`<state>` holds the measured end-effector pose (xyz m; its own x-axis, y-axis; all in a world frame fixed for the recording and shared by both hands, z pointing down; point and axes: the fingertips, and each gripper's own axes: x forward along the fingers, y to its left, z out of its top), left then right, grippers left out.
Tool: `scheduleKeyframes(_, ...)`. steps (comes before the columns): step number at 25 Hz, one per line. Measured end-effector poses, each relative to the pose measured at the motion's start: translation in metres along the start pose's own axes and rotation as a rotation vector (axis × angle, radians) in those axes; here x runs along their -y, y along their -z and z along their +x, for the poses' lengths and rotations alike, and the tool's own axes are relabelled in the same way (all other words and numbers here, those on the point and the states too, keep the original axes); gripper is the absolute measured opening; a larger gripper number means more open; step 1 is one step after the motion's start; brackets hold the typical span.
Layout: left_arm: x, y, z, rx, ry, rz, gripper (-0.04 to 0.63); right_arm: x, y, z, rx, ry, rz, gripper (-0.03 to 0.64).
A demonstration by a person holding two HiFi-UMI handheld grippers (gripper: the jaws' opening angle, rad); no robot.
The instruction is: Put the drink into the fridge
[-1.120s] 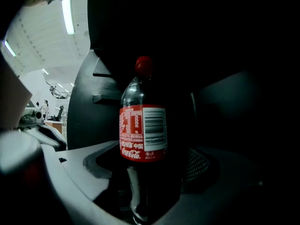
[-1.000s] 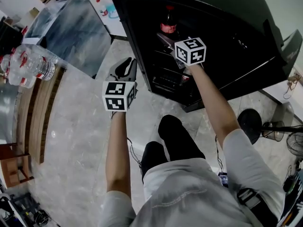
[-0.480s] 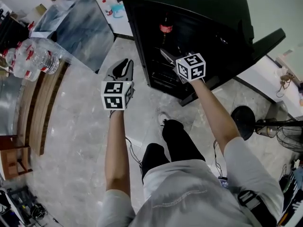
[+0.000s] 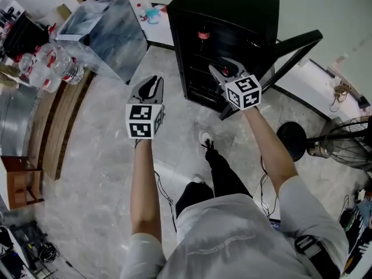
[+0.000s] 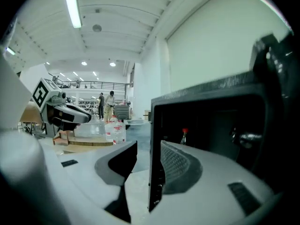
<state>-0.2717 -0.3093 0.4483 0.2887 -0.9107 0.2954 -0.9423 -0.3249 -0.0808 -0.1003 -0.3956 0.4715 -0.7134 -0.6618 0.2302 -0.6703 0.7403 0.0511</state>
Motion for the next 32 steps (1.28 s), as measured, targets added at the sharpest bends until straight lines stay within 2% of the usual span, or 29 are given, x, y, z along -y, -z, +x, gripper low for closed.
scheduleKeyframes(8, 0.024, -0.056, -0.085, 0.067, -0.013, 0.032, 0.054, -0.042, -0.081, -0.103, 0.071, 0.038, -0.092, 0.055)
scheduleKeyframes(10, 0.033, -0.067, -0.1, 0.076, -0.013, 0.055, 0.054, -0.048, -0.095, -0.125, 0.077, 0.06, -0.112, 0.002)
scheduleKeyframes(19, 0.079, -0.107, -0.171, 0.152, -0.003, 0.133, 0.054, -0.091, -0.151, -0.206, 0.126, 0.044, -0.138, 0.001)
scheduleKeyframes(25, 0.094, -0.128, -0.202, 0.2, -0.002, 0.11, 0.054, -0.115, -0.179, -0.239, 0.149, 0.032, -0.184, 0.001)
scheduleKeyframes(28, 0.102, -0.134, -0.214, 0.208, 0.007, 0.123, 0.054, -0.126, -0.189, -0.251, 0.164, 0.027, -0.2, 0.001)
scheduleKeyframes(32, 0.106, -0.141, -0.23, 0.223, 0.001, 0.129, 0.054, -0.145, -0.196, -0.259, 0.16, 0.015, -0.273, 0.001)
